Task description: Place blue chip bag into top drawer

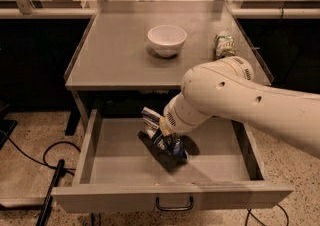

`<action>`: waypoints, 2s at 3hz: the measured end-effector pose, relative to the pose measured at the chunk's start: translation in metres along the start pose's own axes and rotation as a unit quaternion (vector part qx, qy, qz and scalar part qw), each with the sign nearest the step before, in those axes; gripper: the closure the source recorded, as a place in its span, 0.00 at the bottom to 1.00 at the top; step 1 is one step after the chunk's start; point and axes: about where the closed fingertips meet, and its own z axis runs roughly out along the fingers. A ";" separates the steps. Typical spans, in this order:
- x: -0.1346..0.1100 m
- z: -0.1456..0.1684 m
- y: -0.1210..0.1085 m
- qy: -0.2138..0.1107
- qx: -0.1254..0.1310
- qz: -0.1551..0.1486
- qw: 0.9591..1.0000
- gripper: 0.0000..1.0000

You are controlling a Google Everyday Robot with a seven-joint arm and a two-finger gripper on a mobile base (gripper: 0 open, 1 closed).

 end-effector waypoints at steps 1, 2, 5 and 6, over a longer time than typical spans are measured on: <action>-0.009 0.018 0.027 -0.012 -0.032 -0.001 0.999 1.00; -0.007 0.028 0.050 -0.016 -0.055 -0.002 0.998 1.00; -0.007 0.028 0.052 -0.017 -0.056 -0.002 0.998 0.57; -0.007 0.028 0.052 -0.017 -0.056 -0.002 0.998 0.34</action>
Offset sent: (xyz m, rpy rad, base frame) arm -0.0276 0.0799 -0.0287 0.1572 0.0483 0.0728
